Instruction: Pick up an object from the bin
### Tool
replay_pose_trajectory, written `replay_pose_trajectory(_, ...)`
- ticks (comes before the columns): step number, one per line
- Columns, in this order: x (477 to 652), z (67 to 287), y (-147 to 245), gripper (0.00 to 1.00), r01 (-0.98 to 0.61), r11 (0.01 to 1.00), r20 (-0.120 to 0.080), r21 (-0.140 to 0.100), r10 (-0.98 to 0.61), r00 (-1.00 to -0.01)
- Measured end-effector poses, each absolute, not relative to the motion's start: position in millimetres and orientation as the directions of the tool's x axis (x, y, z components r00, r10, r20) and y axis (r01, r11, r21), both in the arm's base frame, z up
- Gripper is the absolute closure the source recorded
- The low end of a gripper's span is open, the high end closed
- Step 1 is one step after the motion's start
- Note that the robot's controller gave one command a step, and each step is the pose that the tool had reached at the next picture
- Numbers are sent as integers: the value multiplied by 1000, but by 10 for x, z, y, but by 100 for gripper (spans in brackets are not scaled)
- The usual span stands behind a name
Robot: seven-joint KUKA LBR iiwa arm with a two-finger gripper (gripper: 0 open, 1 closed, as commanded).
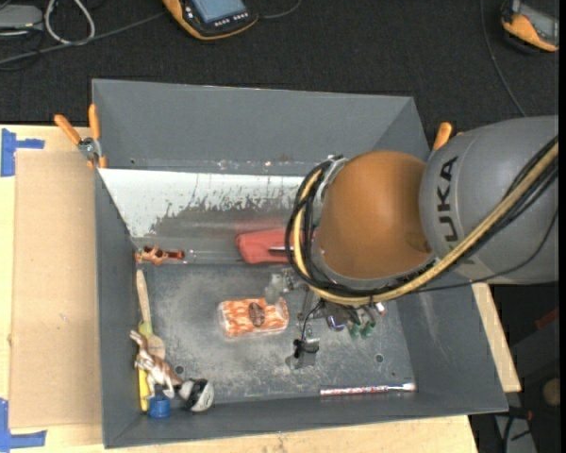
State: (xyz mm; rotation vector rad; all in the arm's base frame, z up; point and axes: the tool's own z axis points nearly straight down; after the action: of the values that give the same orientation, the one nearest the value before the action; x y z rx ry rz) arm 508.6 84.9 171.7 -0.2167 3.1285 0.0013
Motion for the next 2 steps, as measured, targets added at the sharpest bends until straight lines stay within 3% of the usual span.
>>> replay_pose_trajectory(1, 5108, 1276, 1032, 0, -81, 997, 4, 0, -81, -997)
replay_pose_trajectory(2, 5395, 1044, 1088, 0, 141, 990, 1, 0, 141, -990)
